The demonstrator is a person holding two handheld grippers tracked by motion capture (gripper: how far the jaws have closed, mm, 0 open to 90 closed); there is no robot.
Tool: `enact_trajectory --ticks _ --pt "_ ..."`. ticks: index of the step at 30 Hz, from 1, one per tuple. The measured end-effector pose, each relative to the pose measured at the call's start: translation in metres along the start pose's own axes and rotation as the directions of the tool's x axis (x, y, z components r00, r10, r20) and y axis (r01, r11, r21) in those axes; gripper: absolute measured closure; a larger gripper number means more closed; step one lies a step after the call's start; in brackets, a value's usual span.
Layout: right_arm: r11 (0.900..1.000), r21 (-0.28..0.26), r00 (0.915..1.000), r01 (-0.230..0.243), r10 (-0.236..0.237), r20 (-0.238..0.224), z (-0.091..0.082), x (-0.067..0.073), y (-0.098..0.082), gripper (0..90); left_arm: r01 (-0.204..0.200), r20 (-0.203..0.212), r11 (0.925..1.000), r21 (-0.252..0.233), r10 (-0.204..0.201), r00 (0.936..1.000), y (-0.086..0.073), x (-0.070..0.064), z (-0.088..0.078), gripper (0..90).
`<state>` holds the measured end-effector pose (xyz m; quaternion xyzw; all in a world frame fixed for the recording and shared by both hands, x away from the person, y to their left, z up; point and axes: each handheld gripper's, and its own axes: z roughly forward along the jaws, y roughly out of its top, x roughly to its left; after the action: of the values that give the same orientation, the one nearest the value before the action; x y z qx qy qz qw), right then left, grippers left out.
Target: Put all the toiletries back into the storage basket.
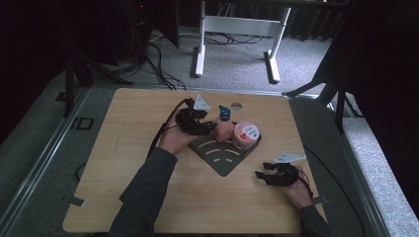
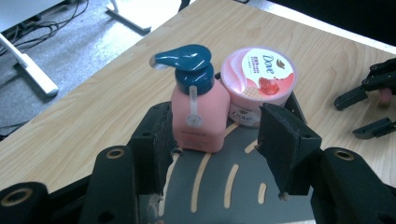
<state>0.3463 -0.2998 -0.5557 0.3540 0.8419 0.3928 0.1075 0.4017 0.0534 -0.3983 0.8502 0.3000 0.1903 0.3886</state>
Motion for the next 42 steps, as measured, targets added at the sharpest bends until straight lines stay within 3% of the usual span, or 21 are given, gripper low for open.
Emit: enact_trajectory --ticks 14,28,42 --pt "1.0 -0.001 1.0 0.002 -0.002 0.0 0.0 0.0 0.0 43.5 0.03 0.003 0.9986 0.043 -0.031 0.9995 -0.008 0.014 -0.012 45.4" --pt "1.0 -0.001 1.0 0.0 0.0 -0.003 0.0 0.0 0.0 43.2 0.039 -0.033 0.9959 0.081 -0.037 0.9988 -0.015 0.026 -0.019 44.3" --pt "1.0 -0.002 1.0 0.001 -0.001 -0.004 0.0 0.0 0.0 43.0 0.029 -0.035 0.9865 0.161 -0.023 0.9991 -0.024 0.032 -0.021 43.4"
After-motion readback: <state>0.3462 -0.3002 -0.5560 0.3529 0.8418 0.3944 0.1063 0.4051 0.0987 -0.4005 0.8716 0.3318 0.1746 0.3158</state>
